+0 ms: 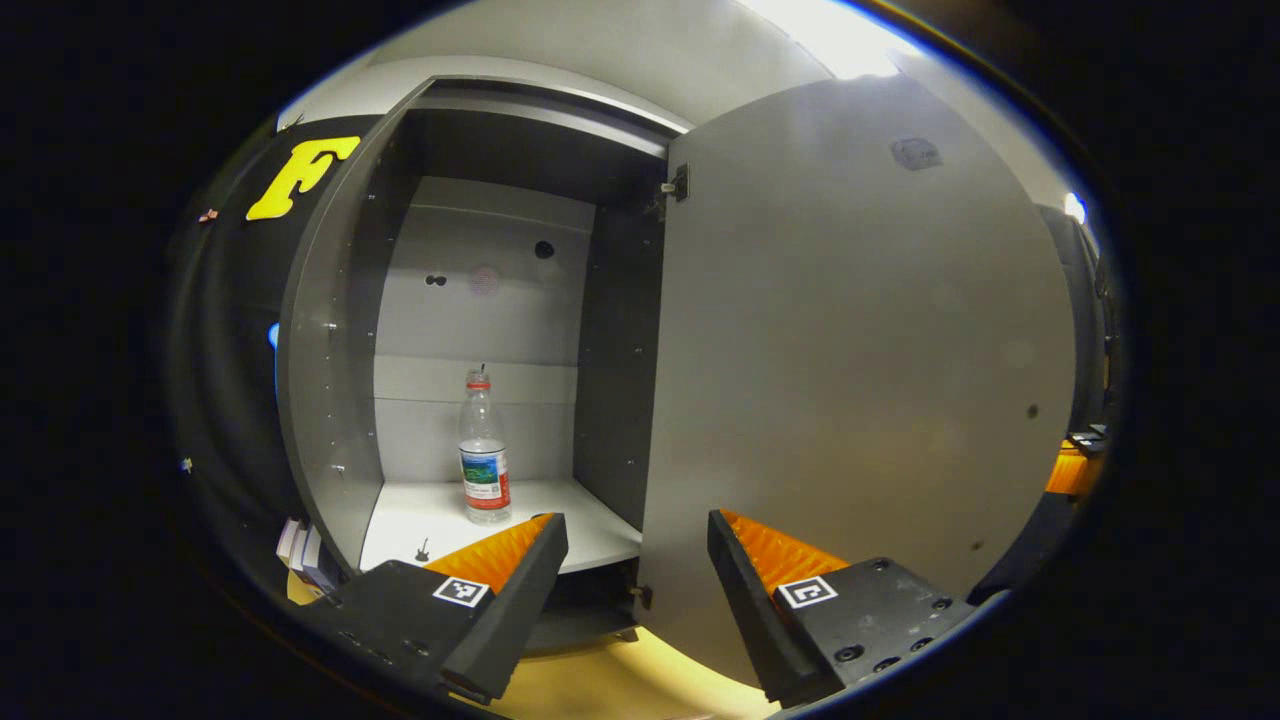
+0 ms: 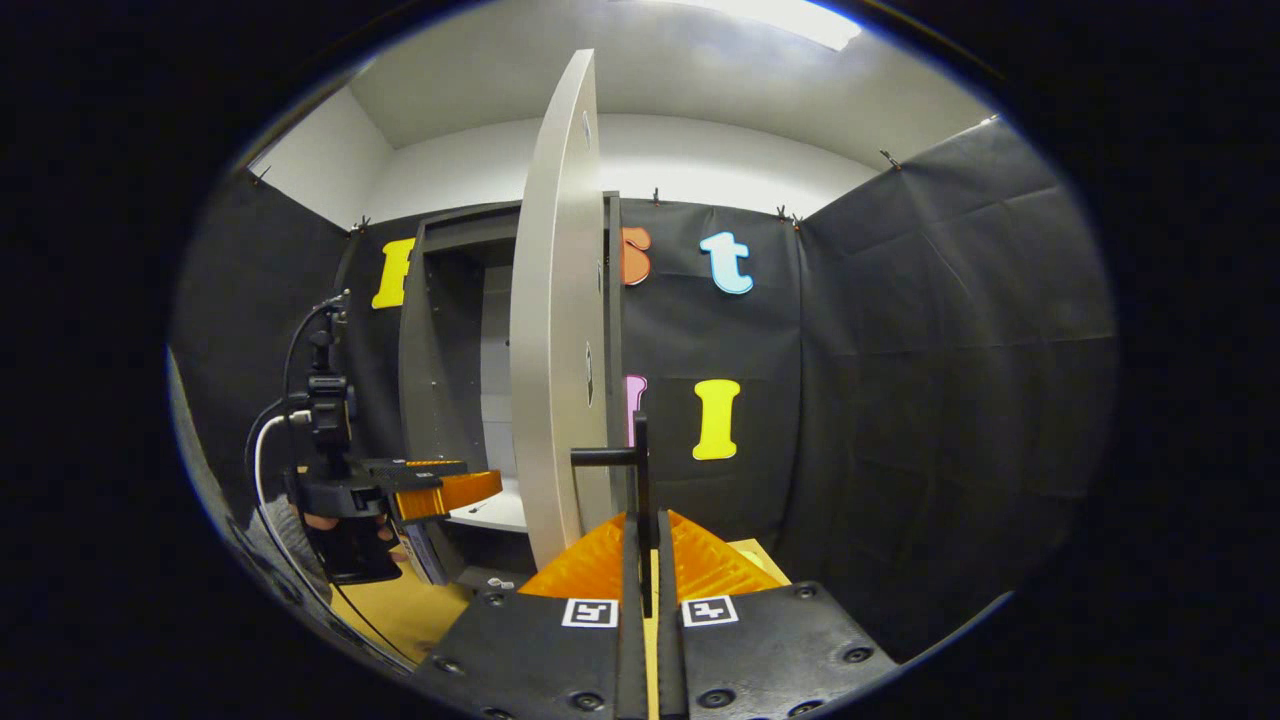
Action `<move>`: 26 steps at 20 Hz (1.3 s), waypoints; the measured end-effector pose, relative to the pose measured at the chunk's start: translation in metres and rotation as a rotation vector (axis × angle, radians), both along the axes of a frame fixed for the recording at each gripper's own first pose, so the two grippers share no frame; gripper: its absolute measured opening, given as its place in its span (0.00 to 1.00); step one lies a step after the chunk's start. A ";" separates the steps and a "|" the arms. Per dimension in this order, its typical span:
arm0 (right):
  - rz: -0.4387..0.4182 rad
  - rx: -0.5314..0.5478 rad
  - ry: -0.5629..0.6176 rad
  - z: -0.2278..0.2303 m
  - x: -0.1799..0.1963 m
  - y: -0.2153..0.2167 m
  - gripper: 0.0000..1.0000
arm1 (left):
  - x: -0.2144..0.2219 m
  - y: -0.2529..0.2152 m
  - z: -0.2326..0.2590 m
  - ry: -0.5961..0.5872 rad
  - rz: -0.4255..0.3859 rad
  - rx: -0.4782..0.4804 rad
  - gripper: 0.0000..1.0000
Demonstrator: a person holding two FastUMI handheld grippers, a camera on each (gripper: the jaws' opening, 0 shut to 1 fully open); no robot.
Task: Open the cabinet door with the right hand, grasp the bottle in the cabinet with the left hand and place it on the coaster, then close the cabinet door with the right hand.
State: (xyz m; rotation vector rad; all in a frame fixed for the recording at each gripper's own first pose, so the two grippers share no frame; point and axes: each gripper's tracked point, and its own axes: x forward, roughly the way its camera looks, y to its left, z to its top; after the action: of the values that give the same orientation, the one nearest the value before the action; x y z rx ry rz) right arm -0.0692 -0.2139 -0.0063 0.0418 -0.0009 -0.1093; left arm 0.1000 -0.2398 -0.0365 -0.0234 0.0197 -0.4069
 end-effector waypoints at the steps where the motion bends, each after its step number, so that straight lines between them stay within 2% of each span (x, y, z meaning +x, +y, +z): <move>1: 0.002 -0.003 0.001 0.000 -0.001 0.000 0.11 | 0.009 0.004 -0.002 -0.001 0.021 0.004 0.89; 4: -0.014 0.017 -0.028 0.007 -0.021 -0.009 0.12 | 0.043 0.025 -0.005 -0.025 0.095 0.025 0.89; 6: -0.089 0.016 -0.038 0.007 -0.041 -0.033 0.09 | 0.069 0.044 -0.004 -0.053 0.164 0.045 0.89; 7: -0.142 0.014 -0.038 0.007 -0.048 -0.049 0.07 | 0.083 0.056 -0.005 -0.066 0.210 0.051 0.89; 8: -0.204 0.007 -0.032 0.003 -0.051 -0.065 0.06 | 0.098 0.066 -0.005 -0.076 0.256 0.057 0.84; 9: -0.287 -0.006 -0.026 -0.001 -0.057 -0.085 0.06 | 0.113 0.074 -0.009 -0.083 0.286 0.063 0.90; 11: -0.470 -0.051 -0.016 -0.005 -0.076 -0.127 0.06 | 0.141 0.076 -0.013 -0.087 0.296 0.078 0.92; 12: -0.548 -0.079 -0.009 -0.004 -0.087 -0.144 0.17 | 0.152 0.073 -0.014 -0.091 0.288 0.089 0.87; 14: -0.648 -0.109 -0.016 0.002 -0.097 -0.167 0.37 | 0.174 0.075 -0.014 -0.106 0.290 0.106 0.94; 15: -0.685 -0.114 -0.022 0.003 -0.100 -0.175 0.38 | 0.184 0.075 -0.016 -0.106 0.289 0.104 0.95; 16: -0.722 -0.119 -0.029 0.004 -0.102 -0.182 0.57 | 0.193 0.075 -0.017 -0.102 0.288 0.100 0.98; 18: -0.779 -0.128 -0.041 0.006 -0.109 -0.196 0.94 | 0.210 0.079 -0.019 -0.091 0.307 0.087 0.96; 19: -0.803 -0.128 -0.038 0.006 -0.112 -0.203 0.91 | 0.218 0.081 -0.020 -0.086 0.315 0.076 0.96; 21: -0.835 -0.124 -0.037 0.004 -0.113 -0.210 0.99 | 0.232 0.087 -0.022 -0.077 0.333 0.072 0.96; 23: -0.841 -0.123 -0.039 0.002 -0.109 -0.211 0.99 | 0.244 0.092 -0.025 -0.075 0.347 0.087 0.98; 26: -0.837 -0.130 -0.041 0.002 -0.102 -0.213 0.99 | 0.259 0.090 -0.033 -0.051 0.341 0.080 0.96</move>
State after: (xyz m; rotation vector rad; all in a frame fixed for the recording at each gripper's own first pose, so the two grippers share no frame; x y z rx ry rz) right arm -0.1708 -0.4266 -0.0039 -0.0889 -0.0666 -0.9447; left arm 0.3592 -0.1500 -0.0690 0.0616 -0.0185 -0.0650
